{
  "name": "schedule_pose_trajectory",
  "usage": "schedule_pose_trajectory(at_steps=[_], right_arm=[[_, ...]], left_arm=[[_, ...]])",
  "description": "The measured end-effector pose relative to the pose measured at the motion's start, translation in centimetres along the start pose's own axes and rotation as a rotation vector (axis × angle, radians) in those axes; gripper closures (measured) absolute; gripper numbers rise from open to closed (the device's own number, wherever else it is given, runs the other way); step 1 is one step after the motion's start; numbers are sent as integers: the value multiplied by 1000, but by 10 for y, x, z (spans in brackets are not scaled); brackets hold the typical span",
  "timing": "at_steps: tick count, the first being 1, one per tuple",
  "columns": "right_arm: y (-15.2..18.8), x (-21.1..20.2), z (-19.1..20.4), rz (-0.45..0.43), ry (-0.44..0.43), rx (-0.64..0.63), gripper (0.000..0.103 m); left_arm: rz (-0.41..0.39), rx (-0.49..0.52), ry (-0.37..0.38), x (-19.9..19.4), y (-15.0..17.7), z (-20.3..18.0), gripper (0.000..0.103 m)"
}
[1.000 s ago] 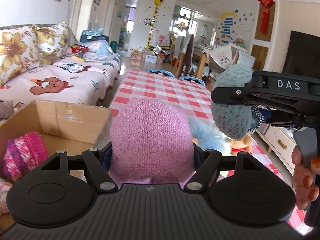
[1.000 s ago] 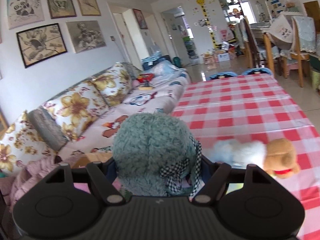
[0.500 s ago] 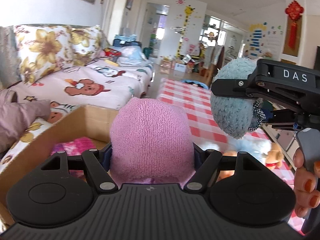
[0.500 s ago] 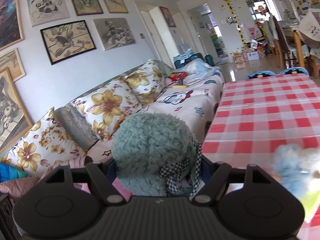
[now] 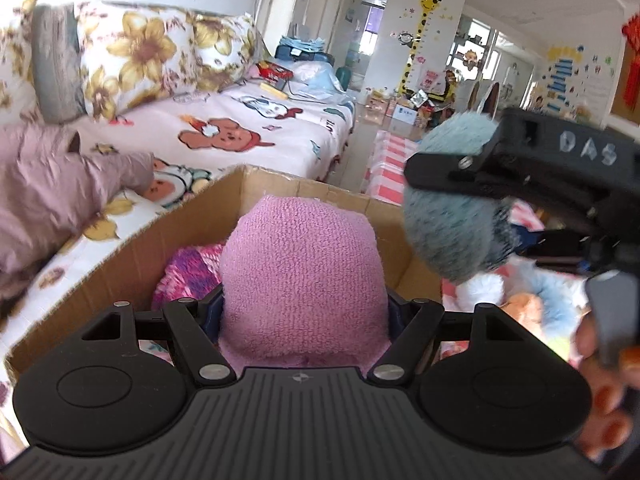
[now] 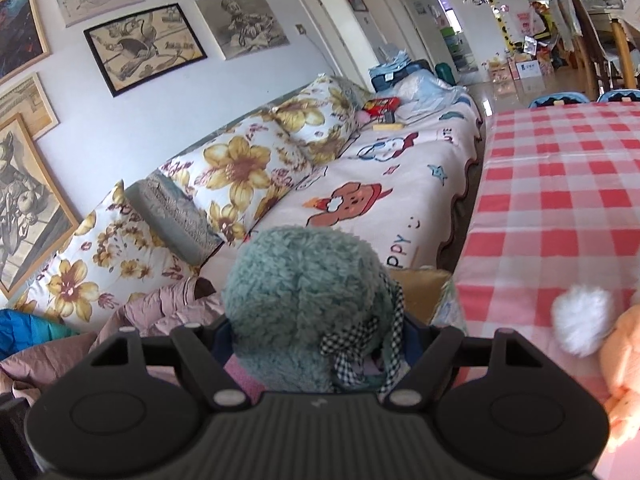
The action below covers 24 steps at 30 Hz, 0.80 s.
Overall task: Organize soft objects
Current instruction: 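Open both tools to drop the two balls into the box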
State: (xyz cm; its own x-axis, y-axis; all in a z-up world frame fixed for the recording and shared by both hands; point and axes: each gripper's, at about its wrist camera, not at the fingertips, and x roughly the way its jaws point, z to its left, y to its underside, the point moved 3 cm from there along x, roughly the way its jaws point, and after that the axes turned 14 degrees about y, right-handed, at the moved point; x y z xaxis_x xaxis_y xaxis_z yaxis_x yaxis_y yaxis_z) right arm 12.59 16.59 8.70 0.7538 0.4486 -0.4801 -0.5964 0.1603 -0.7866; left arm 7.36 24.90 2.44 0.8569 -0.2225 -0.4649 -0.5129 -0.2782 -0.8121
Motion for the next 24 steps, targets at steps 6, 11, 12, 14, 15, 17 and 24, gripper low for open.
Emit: schedule_pose_trajectory(at_steps=[6,11,12,14,15,17,24], right_arm=[[1,5,0,16,-7,47,13],[-10,-16,-1,-68,6,48,11],[-12,-19,-1,-83,14,44,11],[-15,-28,-4,-118,40,28,10],[-17,-32,-6,-135,57,16,9],[-19,-38,-10,-164,90,-5,8],[-22,-56,-34,-217,165,-25,8]], left_arm=[[4,-23,-25,-4,2,-4,8],[-41,33,-47,-10,3,-14,3],[-52,46,-48,-12,3,-17,3],[-65,55,-37,-15,4,-23,3],[-69,54,-30,-16,4,-24,3],[-76,48,-19,-14,2,-25,3],[-88,46,4,-7,-1,-28,3]])
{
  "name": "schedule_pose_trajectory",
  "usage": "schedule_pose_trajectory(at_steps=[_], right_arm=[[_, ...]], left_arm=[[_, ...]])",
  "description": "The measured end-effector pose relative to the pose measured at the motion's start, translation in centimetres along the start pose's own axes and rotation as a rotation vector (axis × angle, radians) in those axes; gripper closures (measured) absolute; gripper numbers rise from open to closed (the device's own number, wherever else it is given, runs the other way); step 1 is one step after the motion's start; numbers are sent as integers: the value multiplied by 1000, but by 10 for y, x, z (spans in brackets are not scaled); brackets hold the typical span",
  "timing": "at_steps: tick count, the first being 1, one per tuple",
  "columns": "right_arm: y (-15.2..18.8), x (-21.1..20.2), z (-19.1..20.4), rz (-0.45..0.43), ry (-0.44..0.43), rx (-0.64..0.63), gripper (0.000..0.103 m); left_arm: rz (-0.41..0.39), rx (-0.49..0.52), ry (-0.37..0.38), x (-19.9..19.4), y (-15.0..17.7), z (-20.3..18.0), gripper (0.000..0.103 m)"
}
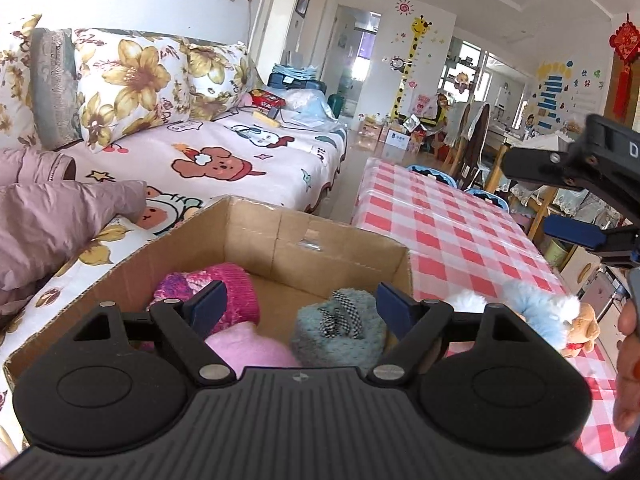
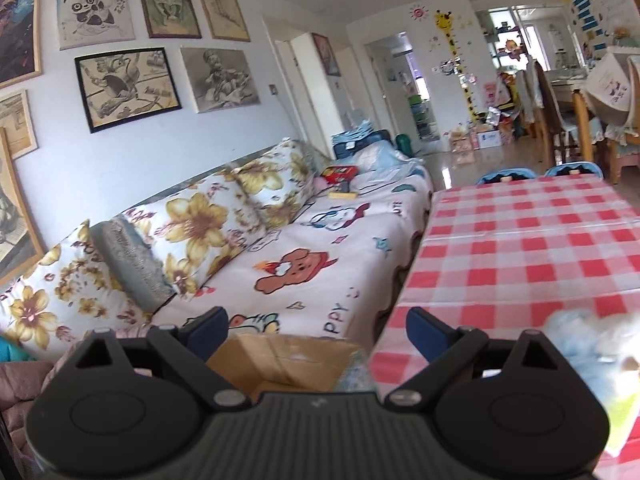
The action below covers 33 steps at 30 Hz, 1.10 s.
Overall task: Organize soft objects
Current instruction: 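Open both tools to drop the two balls into the box, then move both open tools back over the remaining toys on the table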
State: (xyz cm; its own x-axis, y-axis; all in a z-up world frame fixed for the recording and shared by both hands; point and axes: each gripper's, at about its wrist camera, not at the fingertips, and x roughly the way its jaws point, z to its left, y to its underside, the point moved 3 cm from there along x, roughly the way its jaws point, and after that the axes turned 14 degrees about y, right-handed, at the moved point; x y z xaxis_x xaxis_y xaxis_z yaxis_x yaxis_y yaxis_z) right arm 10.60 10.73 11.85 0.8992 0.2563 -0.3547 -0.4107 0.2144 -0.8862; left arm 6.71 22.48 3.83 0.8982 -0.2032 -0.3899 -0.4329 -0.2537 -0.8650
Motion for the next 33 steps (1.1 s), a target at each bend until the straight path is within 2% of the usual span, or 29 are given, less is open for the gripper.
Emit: schedule_pose_trajectory(at_steps=[14,25,33], right_arm=[[0,-18,-48,-26,88,-18,8],[0,-34,-84,-38,145,-4,2],[-3,-47,-113,-60,184,19,1]], left_arm=[[-12,95,45,7,2,-21,3],[-10,183,85,9,8,-37,0],[-2,254,124,9,14,-41,0]])
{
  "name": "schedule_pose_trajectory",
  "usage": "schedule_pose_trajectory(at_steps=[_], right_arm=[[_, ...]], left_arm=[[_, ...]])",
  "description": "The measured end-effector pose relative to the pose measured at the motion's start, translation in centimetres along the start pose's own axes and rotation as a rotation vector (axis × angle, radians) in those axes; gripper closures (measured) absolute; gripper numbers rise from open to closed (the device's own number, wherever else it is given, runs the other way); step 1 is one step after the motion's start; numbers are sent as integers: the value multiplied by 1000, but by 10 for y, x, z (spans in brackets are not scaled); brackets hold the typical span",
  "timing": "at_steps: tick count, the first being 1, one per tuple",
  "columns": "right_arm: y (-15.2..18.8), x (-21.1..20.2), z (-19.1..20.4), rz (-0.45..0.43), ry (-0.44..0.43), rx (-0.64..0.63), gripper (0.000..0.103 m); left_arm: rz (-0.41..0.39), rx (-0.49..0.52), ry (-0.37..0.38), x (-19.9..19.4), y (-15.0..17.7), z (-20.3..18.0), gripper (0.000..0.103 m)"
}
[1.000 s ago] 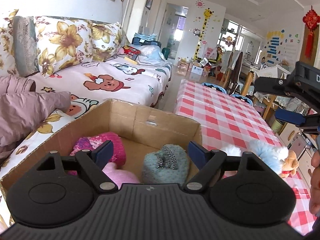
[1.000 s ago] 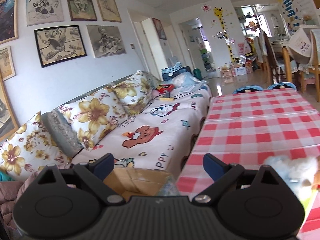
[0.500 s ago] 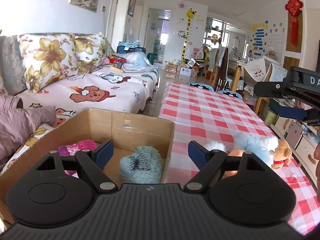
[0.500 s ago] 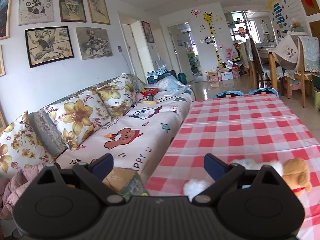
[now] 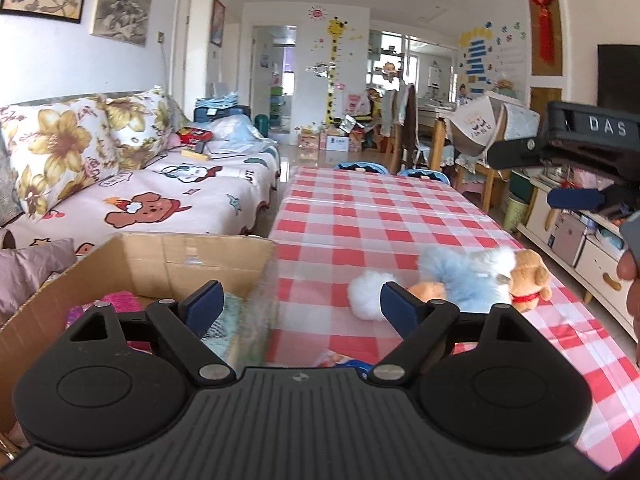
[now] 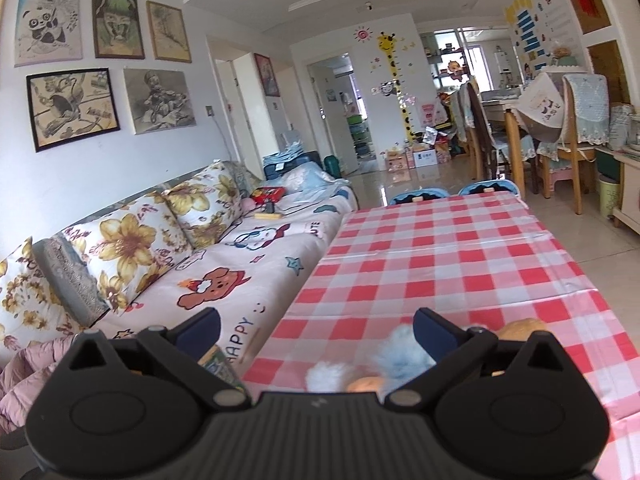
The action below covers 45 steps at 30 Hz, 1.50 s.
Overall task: Organize soft objects
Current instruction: 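Move both open tools back over the remaining toys on the table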
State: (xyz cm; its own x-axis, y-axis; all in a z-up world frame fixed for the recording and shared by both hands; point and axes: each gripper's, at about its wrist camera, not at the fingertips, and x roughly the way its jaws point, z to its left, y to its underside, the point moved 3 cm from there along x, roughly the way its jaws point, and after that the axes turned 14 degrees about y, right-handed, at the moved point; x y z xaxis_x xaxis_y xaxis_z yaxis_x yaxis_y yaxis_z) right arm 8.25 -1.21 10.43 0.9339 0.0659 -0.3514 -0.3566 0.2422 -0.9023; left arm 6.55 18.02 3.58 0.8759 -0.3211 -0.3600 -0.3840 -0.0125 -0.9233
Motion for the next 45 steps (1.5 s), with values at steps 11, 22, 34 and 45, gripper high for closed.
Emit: schedule_pose_trajectory(at_steps=[11,22,34,45], right_arm=[[-6,-7,-42,-19,54,47,1],[-7,-9,-79,-31,136,50,1],[2,12,-105,24,185,85,1],[29,59,-89,111,138,18,1]], left_arm=[[36,57,35,7,3,-7,0],[73,98,63,12,9,-13,0],[150,100,14,31,26,-9,0],[189,20,-76,53,39,11,0]])
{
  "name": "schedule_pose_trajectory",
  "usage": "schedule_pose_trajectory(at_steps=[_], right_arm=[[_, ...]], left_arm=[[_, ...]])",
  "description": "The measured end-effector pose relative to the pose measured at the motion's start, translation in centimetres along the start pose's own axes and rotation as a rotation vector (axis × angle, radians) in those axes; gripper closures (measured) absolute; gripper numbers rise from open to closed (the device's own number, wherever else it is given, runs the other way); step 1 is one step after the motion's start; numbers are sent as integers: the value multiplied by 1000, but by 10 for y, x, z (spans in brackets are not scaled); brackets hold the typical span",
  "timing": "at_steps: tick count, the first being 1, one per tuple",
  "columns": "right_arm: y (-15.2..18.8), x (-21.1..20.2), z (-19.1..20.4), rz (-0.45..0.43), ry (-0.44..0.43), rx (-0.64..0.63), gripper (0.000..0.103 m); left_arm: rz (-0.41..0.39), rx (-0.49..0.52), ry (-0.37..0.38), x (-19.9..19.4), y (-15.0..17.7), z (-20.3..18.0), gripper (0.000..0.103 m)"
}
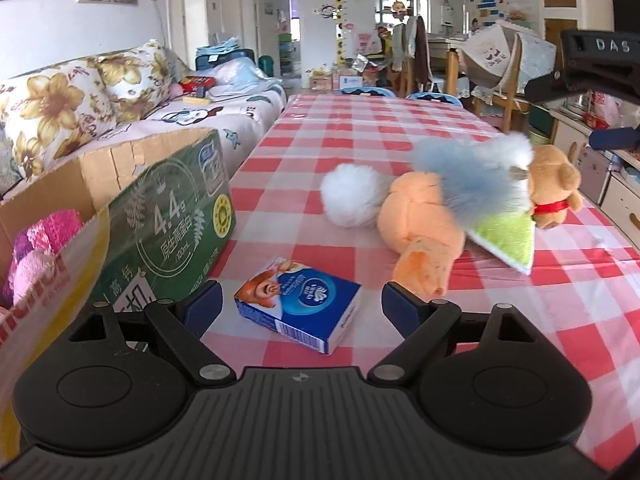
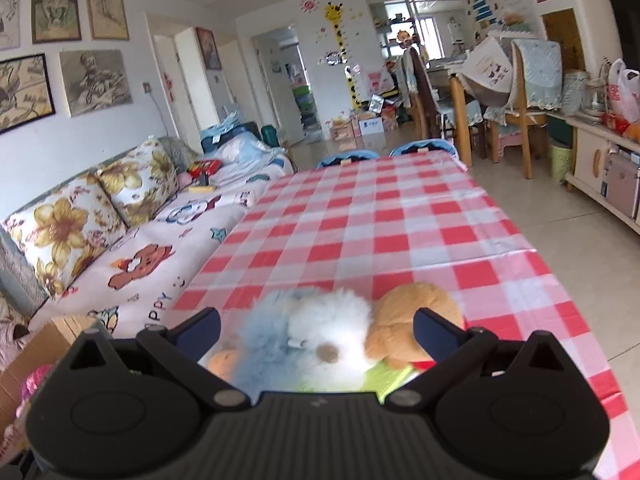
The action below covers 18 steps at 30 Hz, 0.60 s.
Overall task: Organize soft objects
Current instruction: 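Grasp the white-and-blue fluffy toy with the right tool while the left tool grasps the blue tissue box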
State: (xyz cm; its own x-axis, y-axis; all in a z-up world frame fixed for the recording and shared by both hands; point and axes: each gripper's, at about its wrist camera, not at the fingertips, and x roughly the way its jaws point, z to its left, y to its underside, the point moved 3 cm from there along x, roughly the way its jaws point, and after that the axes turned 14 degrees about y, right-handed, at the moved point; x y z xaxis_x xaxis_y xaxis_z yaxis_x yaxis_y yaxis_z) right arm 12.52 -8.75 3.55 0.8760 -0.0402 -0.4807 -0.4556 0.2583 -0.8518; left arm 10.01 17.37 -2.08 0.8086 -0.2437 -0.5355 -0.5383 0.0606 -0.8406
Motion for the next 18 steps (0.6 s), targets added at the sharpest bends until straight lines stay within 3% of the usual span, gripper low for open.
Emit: schedule_pose_trajectory(at_steps=[11,18], right_arm=[[-10,40,13,-3,-59,-27,1],[-12,68,30,17,-100,-110,1]], left_arm=[[35,1,-16,11,4,3,0],[71,-37,-10,21,4,10,0]])
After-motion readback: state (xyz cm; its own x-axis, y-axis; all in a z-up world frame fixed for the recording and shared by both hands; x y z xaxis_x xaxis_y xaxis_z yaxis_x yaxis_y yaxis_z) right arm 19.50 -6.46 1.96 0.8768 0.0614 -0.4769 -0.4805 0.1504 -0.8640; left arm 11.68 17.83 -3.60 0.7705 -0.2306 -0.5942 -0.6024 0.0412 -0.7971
